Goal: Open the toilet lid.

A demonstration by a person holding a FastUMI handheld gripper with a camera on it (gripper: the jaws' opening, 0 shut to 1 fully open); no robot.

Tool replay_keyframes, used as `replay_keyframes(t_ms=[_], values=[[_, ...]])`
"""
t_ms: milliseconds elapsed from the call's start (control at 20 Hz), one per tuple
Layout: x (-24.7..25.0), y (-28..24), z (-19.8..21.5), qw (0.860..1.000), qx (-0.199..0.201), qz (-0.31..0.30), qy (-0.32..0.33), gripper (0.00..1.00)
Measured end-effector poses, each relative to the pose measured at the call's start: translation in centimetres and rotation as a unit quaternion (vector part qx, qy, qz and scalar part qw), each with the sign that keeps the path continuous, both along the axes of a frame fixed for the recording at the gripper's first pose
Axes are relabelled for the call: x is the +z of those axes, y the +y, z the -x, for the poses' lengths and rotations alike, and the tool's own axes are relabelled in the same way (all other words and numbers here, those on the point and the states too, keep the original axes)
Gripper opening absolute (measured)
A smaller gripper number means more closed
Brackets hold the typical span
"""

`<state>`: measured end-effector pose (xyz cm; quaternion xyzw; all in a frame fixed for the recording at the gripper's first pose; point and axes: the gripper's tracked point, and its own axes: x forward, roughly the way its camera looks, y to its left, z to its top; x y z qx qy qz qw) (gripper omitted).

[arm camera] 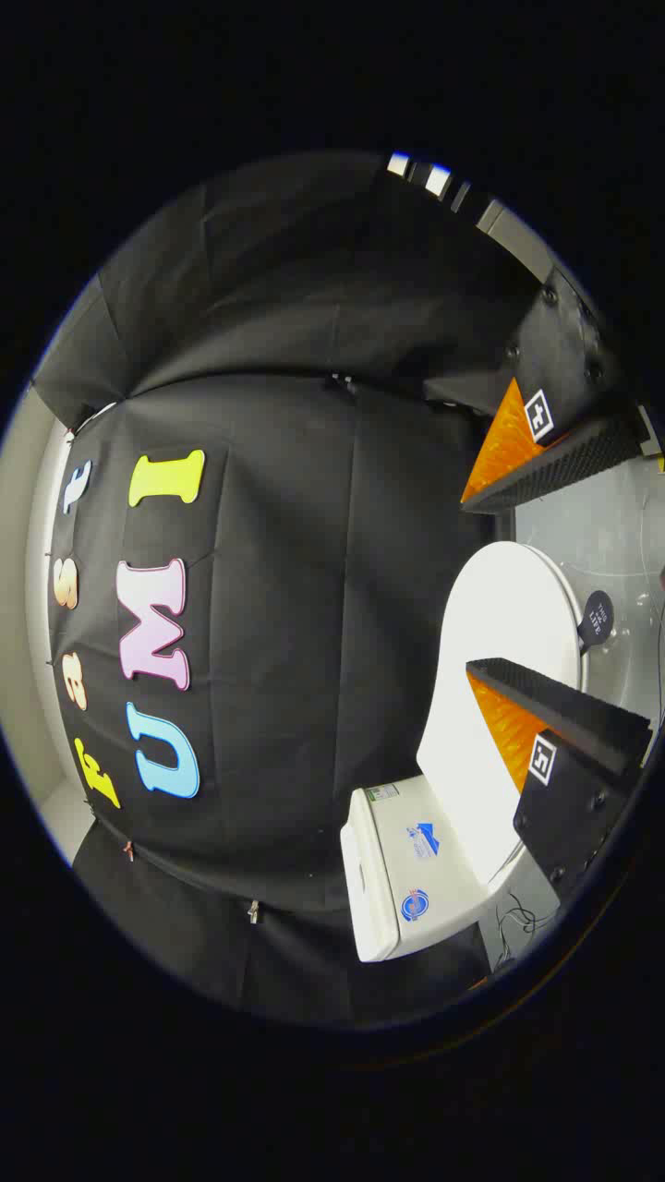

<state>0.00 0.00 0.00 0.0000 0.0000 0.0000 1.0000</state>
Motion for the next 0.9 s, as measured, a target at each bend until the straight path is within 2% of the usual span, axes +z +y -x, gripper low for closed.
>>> replay_keyframes(t_ms=[900], values=[[-0.43, 0.03, -0.02, 1.000, 0.004, -0.010, 0.008, 0.99]])
